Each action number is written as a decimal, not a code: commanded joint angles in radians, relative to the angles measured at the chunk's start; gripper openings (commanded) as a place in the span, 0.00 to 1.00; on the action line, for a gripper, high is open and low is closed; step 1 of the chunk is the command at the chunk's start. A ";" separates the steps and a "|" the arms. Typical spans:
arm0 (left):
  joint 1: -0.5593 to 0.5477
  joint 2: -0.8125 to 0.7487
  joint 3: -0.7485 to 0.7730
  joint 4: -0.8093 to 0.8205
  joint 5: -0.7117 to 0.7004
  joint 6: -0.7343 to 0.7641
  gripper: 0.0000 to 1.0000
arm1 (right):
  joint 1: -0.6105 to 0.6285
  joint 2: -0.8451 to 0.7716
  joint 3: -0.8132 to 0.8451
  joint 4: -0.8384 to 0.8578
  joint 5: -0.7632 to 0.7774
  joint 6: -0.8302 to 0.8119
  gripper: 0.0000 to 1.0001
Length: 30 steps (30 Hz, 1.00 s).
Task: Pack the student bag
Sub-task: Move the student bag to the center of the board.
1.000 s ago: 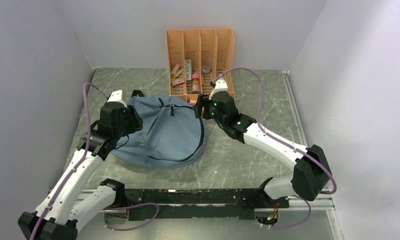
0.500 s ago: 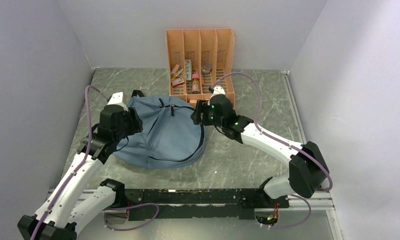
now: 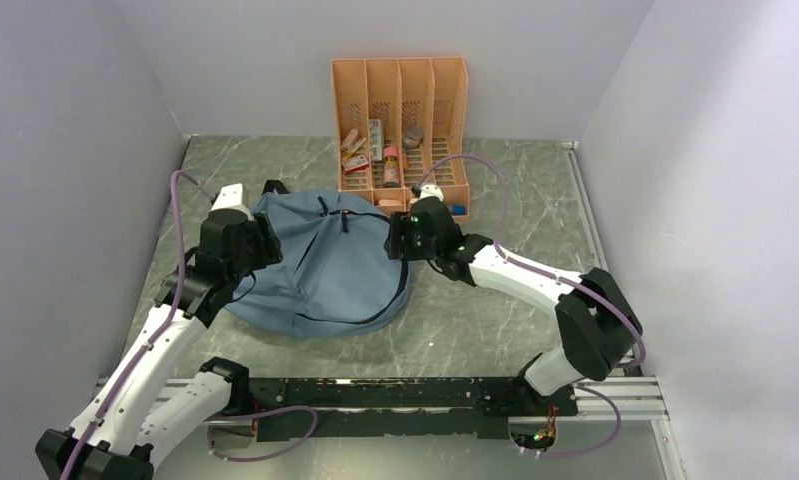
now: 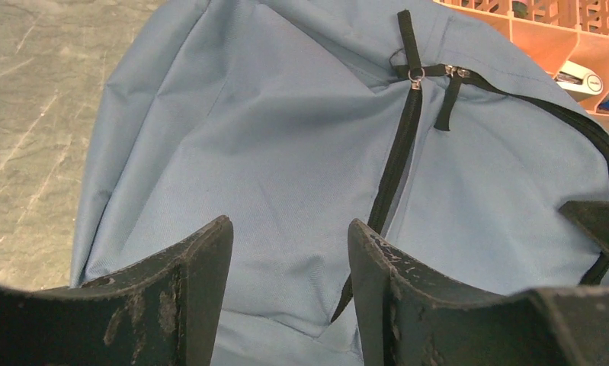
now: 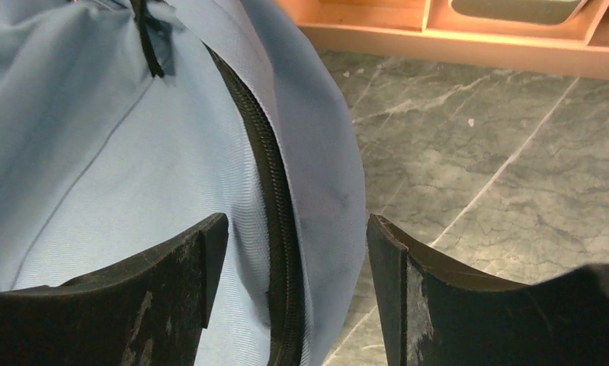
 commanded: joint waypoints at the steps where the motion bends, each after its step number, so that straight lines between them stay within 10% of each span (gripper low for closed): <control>1: -0.005 -0.007 0.007 0.007 -0.044 -0.004 0.62 | -0.006 0.033 -0.002 0.026 -0.031 -0.019 0.71; 16: -0.005 0.053 0.013 0.012 -0.049 -0.006 0.61 | -0.005 0.117 0.013 0.089 -0.265 -0.067 0.62; 30: -0.004 0.057 0.042 0.104 -0.134 0.006 0.59 | 0.044 0.100 0.086 0.119 -0.372 -0.067 0.11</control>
